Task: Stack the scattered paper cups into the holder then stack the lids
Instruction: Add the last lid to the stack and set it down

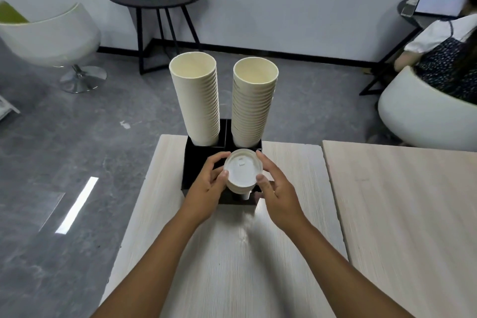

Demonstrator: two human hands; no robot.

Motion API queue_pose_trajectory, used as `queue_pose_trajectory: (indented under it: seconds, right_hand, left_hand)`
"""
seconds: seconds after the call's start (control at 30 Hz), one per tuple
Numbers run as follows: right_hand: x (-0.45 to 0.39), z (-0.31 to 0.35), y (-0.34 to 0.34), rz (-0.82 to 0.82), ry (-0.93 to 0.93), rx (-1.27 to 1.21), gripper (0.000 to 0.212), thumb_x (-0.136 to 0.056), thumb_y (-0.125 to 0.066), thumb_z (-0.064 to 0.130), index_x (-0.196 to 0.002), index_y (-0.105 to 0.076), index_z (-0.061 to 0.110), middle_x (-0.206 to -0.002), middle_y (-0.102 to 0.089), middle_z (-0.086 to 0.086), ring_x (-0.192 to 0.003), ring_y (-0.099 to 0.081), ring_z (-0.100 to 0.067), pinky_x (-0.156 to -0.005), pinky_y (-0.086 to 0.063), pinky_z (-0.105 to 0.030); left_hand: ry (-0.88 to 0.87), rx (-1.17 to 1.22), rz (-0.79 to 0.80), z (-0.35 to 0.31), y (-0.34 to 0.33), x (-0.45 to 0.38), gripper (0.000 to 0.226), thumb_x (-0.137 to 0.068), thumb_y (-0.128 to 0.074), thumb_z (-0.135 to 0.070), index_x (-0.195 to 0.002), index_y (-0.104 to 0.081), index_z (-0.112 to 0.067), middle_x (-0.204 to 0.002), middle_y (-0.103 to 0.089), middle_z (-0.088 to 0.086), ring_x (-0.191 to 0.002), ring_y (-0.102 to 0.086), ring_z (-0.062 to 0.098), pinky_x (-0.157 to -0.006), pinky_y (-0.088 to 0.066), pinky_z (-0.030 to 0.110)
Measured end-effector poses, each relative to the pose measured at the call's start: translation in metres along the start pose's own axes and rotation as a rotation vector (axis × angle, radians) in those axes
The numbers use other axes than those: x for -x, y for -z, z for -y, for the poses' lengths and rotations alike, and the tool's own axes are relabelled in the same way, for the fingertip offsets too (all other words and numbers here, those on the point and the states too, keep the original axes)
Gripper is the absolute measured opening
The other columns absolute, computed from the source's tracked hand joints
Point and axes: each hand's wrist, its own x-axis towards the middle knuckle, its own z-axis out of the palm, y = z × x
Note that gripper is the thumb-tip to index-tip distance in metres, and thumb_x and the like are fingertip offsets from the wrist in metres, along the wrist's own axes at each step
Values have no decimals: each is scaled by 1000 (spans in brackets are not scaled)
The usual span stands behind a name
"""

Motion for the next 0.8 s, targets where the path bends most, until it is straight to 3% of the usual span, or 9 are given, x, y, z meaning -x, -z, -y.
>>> queue_pose_trajectory:
  seconds: [0.1,0.17,0.3,0.47,0.8]
  right_hand:
    - [-10,-7,2,-6,-9,-1,45,-107,-51,35,-144,-43,61,-141,-54,22,-116,-64,-10,-86,-62,-32]
    - [-16,-10,3,-2,-16,11,46,-107,-51,35,-143,-42,63,-144,-54,13,-117,-63,-9,-86,-61,-30]
    - [-21,-13,7,1,-12,34,47,-107,-51,35,-139,-40,68,-139,-56,19,-113,-65,-7,-89,-60,-30]
    - [-23,-14,9,10,-13,51,45,-107,-51,35,-142,-40,62,-138,-57,21,-114,-63,-2,-92,-60,-35]
    - [-15,-24,-4,-23,-85,55,51,-108,-50,30,-147,-37,60,-143,-58,12,-130,-58,-15,-106,-52,-47]
  left_hand:
    - [1,9,-13,-1,-4,-7,37,-108,-53,-23,-135,-52,-49,-127,-71,-8,-127,-63,8,-108,-53,35]
    - [7,-14,-20,-1,-6,-12,38,-108,-54,-26,-134,-52,-53,-128,-70,-14,-128,-61,5,-109,-52,38]
    - [7,-68,-39,1,-7,-18,38,-108,-54,-30,-137,-50,-54,-127,-70,-18,-126,-62,2,-110,-50,46]
    - [11,-103,-59,-1,-9,-20,38,-107,-53,-32,-136,-49,-56,-123,-72,-19,-121,-63,-3,-108,-52,42]
    - [28,-169,-40,8,-8,-17,39,-108,-52,-27,-137,-48,-53,-124,-71,-19,-123,-63,3,-109,-51,47]
